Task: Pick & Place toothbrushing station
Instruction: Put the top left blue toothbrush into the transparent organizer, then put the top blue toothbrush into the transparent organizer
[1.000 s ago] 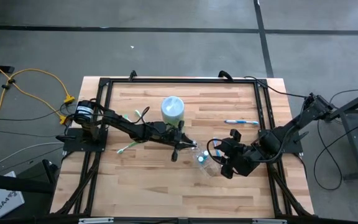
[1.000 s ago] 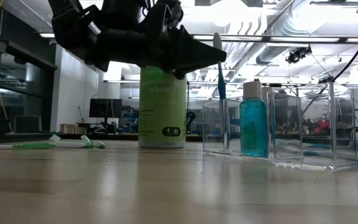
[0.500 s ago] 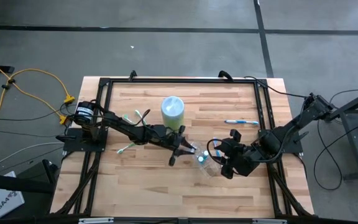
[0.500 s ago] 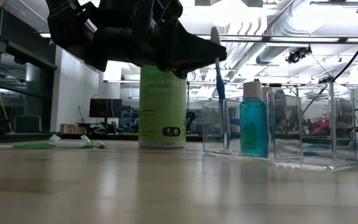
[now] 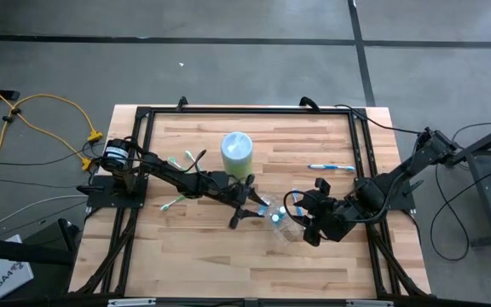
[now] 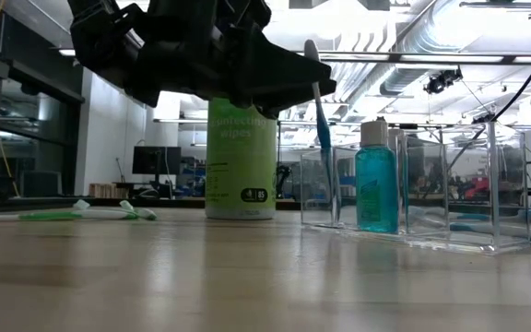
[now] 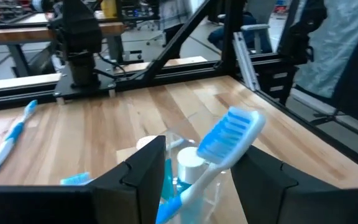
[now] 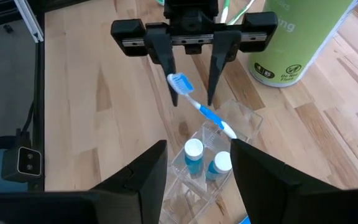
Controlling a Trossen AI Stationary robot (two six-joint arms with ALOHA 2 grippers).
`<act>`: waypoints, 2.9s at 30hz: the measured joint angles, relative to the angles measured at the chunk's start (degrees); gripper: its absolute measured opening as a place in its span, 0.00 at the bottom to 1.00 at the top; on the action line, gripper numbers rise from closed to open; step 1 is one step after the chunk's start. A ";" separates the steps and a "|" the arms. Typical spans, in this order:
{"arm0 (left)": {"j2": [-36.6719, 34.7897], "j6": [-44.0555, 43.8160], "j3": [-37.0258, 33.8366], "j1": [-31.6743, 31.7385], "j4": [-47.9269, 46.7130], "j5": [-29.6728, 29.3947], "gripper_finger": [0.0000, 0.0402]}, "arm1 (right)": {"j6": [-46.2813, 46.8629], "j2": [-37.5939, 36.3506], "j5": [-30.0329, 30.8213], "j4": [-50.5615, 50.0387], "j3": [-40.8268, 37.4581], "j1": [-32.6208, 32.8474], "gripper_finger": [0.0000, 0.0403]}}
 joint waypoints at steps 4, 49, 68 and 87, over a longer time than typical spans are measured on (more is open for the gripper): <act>0.00 0.02 0.00 -0.01 -0.13 2.20 0.43 | 0.00 0.00 -0.02 0.00 0.00 0.01 0.42; -6.93 0.93 -0.04 0.12 4.11 12.16 0.43 | 1.45 0.12 -0.15 -4.11 0.00 -0.04 0.42; -19.80 2.73 -0.17 -1.35 -24.09 1.36 0.42 | 12.69 0.57 -8.97 -34.13 -5.38 -10.54 0.42; -19.78 2.55 -0.17 -1.76 -24.39 1.40 0.42 | -3.78 -1.24 -10.27 -20.17 -25.04 -24.48 0.42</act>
